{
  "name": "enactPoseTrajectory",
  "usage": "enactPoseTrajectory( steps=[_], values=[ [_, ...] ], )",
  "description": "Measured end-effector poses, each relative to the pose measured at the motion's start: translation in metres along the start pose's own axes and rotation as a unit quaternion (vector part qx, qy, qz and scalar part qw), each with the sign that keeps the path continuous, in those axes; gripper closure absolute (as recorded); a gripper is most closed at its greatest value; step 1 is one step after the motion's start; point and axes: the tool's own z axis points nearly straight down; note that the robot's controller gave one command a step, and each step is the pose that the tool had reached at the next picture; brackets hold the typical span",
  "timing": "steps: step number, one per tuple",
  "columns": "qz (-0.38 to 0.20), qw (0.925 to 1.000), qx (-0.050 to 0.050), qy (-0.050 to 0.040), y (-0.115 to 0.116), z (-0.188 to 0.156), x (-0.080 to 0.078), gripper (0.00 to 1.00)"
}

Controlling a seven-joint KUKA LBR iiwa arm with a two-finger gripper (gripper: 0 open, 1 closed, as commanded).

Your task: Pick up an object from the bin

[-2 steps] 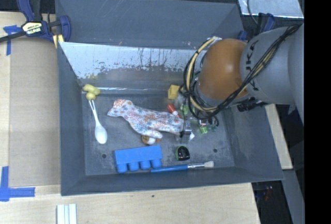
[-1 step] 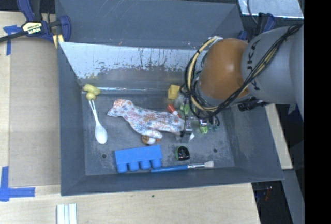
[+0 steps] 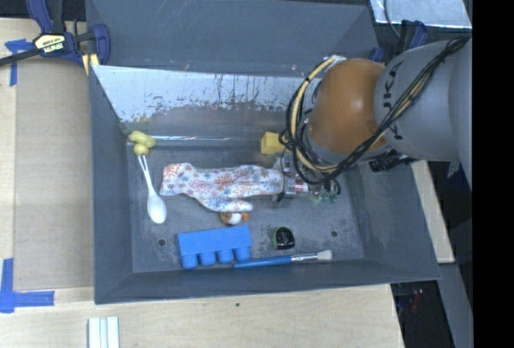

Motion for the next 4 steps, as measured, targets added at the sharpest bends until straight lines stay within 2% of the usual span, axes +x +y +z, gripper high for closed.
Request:
enactPoseTrajectory(
  steps=[1, 2, 3, 4],
  values=[
    [0.0, 1.0, 0.0, 0.0, 0.0, 0.0, 0.0, 1.0],
    [0.0, 1.0, 0.0, 0.0059, 0.0, -0.014, 0.003, 1.0],
    [0.0, 1.0, 0.0, 0.002, 0.0, -0.061, 0.0, 1.0],
    [0.001, 1.0, 0.0, -0.0019, 0.0, -0.082, -0.002, 1.0]
  ],
)
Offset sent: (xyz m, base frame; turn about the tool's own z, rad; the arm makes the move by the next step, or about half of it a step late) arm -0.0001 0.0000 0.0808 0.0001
